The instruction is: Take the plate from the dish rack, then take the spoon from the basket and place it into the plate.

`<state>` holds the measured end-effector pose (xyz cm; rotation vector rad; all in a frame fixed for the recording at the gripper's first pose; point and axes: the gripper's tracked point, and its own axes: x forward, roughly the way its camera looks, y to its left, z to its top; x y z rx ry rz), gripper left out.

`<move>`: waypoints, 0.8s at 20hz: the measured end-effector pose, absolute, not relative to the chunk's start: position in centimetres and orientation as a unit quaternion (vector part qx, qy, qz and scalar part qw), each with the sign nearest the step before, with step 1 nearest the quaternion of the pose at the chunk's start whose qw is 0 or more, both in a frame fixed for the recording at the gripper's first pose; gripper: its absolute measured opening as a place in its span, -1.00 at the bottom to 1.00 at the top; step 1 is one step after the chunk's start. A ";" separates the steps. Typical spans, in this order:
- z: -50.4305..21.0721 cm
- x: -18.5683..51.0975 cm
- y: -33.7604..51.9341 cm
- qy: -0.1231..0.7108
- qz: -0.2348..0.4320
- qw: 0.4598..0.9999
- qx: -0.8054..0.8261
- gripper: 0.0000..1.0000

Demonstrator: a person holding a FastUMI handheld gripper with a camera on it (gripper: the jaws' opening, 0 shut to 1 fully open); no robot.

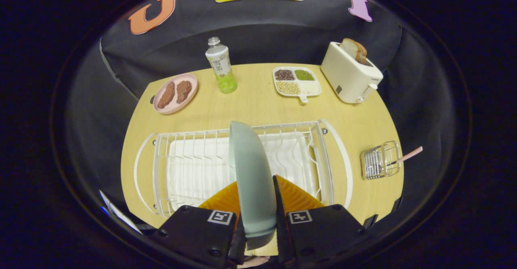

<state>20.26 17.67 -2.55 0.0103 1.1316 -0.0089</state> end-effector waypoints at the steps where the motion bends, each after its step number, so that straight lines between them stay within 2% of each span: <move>1: -2.2 20.2 17.4 0.530 -0.011 0.848 -0.005 -0.28; 4: -0.6 20.0 16.6 0.506 -0.017 0.862 -0.023 -0.29; 8: 0.2 17.8 16.4 0.500 0.008 0.866 0.009 -0.35; 16: -1.0 9.3 14.1 0.487 0.062 0.867 0.082 -0.35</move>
